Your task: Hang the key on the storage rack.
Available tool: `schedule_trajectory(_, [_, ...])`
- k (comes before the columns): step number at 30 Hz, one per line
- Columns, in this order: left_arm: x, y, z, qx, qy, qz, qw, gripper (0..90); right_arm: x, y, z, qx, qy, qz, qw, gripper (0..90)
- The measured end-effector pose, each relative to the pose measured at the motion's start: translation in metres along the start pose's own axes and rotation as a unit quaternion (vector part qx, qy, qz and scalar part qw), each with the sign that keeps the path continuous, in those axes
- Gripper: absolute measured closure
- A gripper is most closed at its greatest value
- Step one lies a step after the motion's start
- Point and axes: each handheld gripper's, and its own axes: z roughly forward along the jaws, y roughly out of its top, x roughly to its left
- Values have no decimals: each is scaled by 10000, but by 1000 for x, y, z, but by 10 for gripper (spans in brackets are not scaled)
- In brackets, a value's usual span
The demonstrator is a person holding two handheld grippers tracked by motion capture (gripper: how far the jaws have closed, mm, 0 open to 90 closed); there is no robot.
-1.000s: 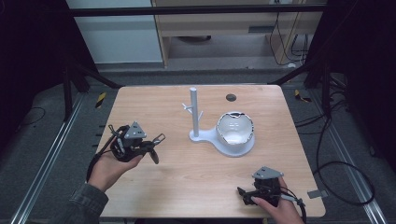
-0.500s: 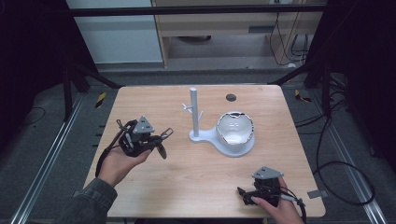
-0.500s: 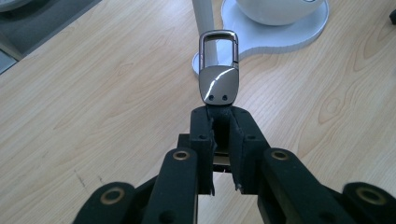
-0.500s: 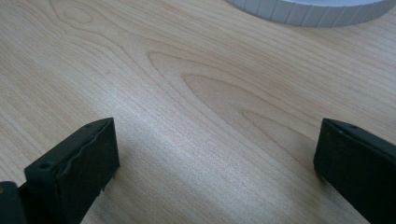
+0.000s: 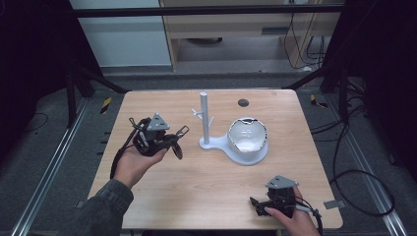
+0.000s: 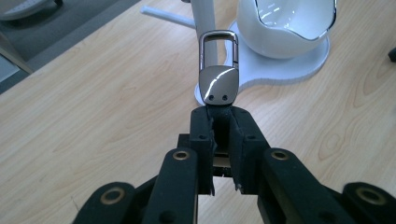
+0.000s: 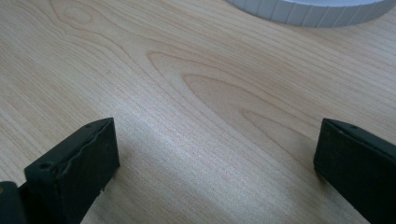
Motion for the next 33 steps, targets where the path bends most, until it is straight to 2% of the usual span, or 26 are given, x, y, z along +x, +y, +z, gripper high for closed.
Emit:
schedule_trajectory(3, [1,6,0,-118,10,-82,9999,801,0,0,0,0,1,3,10000,4])
schedule_trajectory(12, [3,22,0,-187,128,-38,9997,801,0,0,0,-3,-2,-3,10000,4])
schedule_trajectory(23, [0,28,-1,-280,137,-31,9995,801,0,0,0,-7,11,-3,10000,4])
schedule_trajectory(26, [0,29,-1,-376,132,-44,9992,801,0,0,0,-8,11,-4,10000,4])
schedule_trajectory(33, [-2,37,2,-362,167,29,9992,801,0,0,0,-7,13,1,10000,3])
